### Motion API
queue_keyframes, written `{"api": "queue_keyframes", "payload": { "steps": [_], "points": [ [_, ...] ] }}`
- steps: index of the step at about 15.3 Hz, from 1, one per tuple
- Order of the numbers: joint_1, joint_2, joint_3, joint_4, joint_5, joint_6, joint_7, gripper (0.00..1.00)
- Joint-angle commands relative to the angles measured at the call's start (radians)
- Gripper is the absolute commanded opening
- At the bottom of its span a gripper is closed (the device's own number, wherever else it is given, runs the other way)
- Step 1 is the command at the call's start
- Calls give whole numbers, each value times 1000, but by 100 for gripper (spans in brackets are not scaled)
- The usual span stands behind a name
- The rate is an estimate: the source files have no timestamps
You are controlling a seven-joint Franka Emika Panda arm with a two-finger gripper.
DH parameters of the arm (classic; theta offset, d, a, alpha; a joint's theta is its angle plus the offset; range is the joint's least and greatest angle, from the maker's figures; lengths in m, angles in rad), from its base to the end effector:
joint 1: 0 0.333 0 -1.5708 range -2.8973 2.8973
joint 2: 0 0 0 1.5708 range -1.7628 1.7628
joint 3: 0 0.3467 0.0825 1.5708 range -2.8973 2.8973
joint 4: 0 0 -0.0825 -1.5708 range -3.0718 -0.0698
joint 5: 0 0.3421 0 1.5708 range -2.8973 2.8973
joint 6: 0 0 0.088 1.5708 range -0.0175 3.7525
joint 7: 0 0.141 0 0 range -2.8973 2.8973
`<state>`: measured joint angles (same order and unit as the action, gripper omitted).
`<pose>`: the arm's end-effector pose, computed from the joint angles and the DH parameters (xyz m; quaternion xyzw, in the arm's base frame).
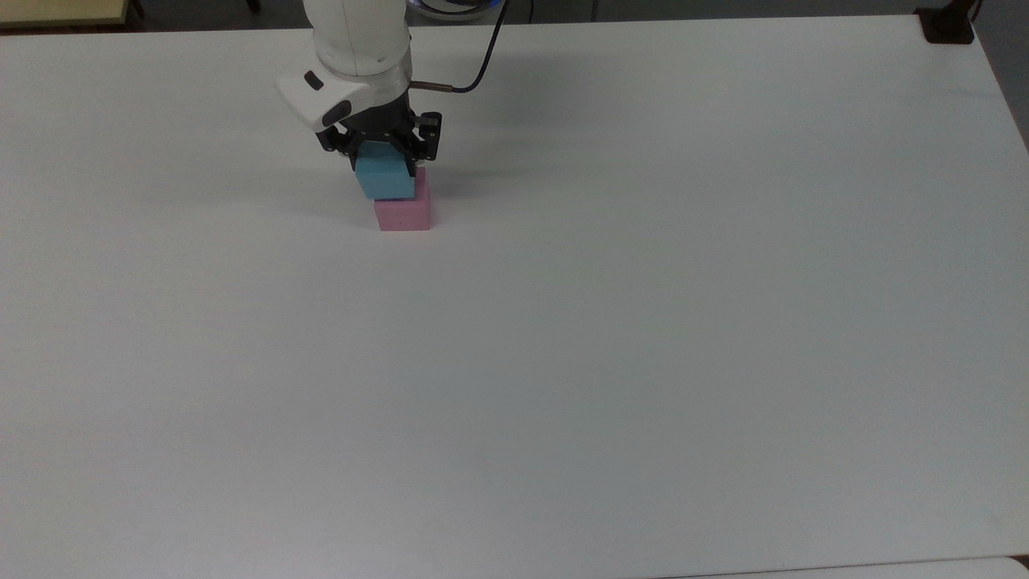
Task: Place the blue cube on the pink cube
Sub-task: 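Lower the light-blue cube onto the pink cube's top face, then open the gripper to release the light-blue cube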
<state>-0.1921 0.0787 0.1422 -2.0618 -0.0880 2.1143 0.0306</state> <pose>0.5254 -0.0340 0.4144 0.9993 -0.0171 -0.0129 0.0317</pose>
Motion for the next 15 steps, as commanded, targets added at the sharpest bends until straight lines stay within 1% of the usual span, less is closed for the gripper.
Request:
{"api": "queue_keyframes", "payload": {
  "steps": [1, 5, 7, 9, 12, 15],
  "points": [
    [3, -30, 3, -37, -18, 32, 35, 100],
    [-3, -33, 3, -29, -18, 24, 35, 100],
    [-7, -42, 3, -2, -16, -8, 38, 100],
    [-16, -45, 2, 76, -6, -109, 38, 100],
    [-29, -51, -1, 224, 0, -275, 40, 100],
    [-36, -88, -18, 328, 60, -378, 40, 100]
  ]
}}
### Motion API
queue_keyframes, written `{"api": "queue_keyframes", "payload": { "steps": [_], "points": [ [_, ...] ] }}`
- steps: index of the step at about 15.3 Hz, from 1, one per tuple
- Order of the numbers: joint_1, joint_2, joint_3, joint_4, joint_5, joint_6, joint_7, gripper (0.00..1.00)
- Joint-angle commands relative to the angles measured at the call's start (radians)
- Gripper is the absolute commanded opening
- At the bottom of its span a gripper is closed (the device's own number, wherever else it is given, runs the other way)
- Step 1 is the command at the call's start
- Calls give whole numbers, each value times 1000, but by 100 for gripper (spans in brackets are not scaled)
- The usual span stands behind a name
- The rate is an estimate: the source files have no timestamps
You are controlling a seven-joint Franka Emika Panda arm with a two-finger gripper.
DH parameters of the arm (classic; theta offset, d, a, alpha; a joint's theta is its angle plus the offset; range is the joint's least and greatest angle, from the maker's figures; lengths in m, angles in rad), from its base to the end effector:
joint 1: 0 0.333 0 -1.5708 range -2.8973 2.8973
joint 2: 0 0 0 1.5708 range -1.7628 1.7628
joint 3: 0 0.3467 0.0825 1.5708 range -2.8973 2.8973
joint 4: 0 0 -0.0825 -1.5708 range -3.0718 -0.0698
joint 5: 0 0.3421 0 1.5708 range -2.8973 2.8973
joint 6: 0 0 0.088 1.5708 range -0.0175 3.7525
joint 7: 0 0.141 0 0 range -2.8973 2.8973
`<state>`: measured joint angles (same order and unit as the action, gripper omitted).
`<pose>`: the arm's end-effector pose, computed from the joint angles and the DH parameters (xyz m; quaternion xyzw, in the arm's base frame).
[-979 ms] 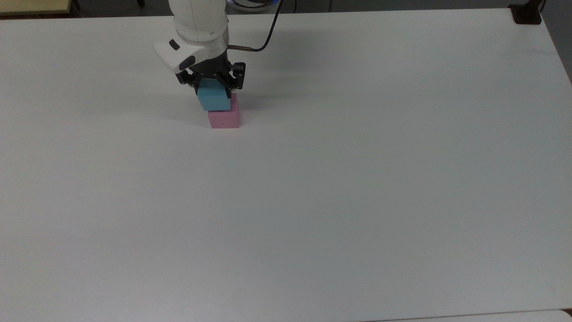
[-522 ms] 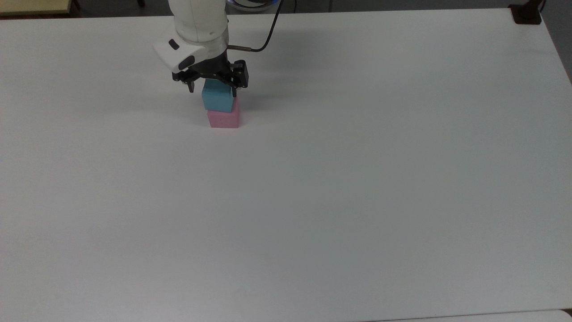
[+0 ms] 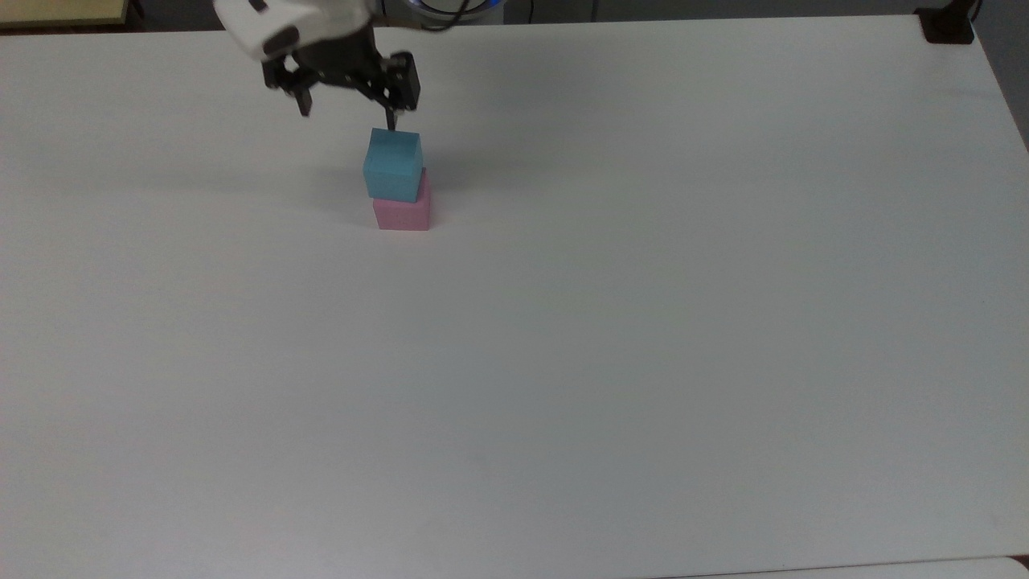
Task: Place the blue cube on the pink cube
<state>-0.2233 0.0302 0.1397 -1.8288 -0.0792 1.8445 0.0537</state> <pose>0.5277 -0.0539 0.5171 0.9977 -0.0576 -0.0076 0.0358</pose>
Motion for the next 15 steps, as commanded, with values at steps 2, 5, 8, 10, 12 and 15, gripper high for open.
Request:
{"api": "queue_keyframes", "payload": {
  "steps": [2, 5, 8, 10, 12, 15],
  "points": [
    [-5, -52, -25, 156, 59, -181, 15, 100],
    [13, -69, -72, 221, 113, -260, 18, 100],
    [51, -78, -110, 223, 118, -254, 11, 100],
    [55, -78, -115, 223, 108, -246, -6, 100],
    [55, -75, -121, 221, 107, -205, -79, 100],
    [110, -75, -184, 221, 107, -202, -114, 100]
  ]
}}
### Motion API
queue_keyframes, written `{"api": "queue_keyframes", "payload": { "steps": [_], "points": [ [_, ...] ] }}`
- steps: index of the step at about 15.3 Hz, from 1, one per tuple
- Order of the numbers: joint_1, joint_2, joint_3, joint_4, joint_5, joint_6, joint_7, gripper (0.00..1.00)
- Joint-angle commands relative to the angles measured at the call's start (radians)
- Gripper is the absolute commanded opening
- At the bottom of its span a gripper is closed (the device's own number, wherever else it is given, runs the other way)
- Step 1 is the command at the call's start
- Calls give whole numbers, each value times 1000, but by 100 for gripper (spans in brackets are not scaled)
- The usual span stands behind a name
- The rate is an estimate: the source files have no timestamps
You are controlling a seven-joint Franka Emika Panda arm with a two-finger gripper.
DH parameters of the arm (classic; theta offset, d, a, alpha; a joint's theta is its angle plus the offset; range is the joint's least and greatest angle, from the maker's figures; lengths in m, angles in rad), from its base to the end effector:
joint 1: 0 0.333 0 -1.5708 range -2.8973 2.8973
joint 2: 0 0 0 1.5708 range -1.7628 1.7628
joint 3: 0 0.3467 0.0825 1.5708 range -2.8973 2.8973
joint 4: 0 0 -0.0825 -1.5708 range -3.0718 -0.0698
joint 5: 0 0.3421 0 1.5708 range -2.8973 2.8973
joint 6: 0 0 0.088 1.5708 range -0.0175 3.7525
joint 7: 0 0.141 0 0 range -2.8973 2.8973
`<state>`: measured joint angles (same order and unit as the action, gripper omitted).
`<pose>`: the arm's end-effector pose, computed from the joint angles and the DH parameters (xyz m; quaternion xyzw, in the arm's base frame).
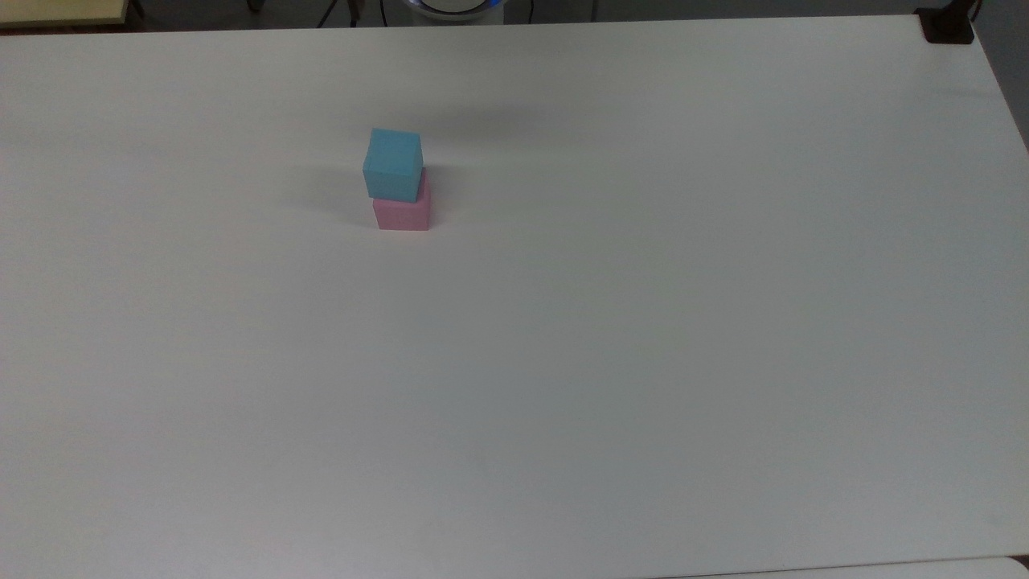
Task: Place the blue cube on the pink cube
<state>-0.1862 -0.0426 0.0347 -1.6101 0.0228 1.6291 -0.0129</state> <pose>0.5007 -0.0729 0.6312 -0.9970 0.0695 -0.0316 0.0081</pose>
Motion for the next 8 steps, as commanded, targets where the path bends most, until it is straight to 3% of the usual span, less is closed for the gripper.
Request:
{"api": "queue_keyframes", "payload": {
  "steps": [1, 8],
  "points": [
    [95, -2, -100, 2, 6, 14, -38, 100],
    [102, 1, -110, 4, 9, 12, -33, 100]
  ]
}}
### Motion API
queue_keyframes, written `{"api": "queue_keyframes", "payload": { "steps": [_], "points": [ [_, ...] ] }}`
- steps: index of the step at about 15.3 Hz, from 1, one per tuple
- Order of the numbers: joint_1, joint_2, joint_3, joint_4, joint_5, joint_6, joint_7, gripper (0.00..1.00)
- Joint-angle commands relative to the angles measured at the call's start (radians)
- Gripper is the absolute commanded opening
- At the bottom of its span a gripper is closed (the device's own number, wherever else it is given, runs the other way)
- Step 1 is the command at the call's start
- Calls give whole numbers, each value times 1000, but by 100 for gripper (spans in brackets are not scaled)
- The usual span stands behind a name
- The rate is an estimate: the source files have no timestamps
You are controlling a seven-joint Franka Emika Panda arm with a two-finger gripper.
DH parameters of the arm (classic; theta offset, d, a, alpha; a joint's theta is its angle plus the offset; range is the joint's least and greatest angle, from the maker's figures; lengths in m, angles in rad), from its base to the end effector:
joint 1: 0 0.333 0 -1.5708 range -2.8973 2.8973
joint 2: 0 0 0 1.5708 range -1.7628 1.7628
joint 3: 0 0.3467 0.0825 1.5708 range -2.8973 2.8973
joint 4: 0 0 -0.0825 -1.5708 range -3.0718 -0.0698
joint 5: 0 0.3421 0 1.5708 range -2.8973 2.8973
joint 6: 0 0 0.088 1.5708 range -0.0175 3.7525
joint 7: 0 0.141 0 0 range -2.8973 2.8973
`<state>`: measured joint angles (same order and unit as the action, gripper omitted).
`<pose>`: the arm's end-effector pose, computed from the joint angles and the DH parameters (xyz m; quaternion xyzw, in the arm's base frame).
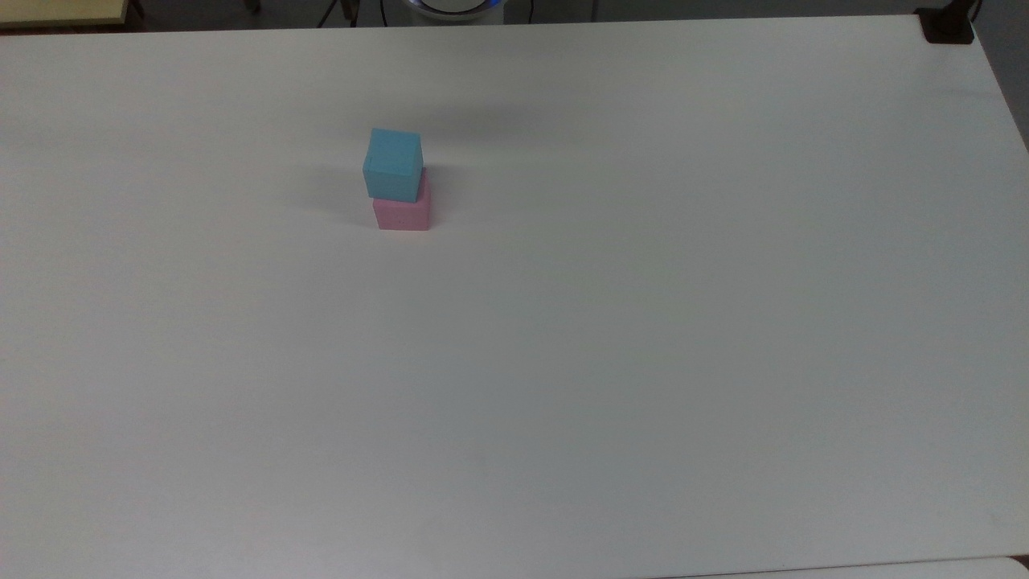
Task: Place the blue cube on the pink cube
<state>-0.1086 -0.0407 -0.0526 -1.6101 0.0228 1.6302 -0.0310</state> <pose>0.5006 -0.0789 0.6304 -0.9973 0.0654 -0.0314 0.0095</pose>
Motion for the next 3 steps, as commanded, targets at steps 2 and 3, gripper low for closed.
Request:
{"api": "queue_keyframes", "payload": {
  "steps": [2, 3],
  "points": [
    [23, -1, -23, 6, 9, 10, -15, 100],
    [21, -1, -23, 6, 11, 10, -15, 100]
  ]
}}
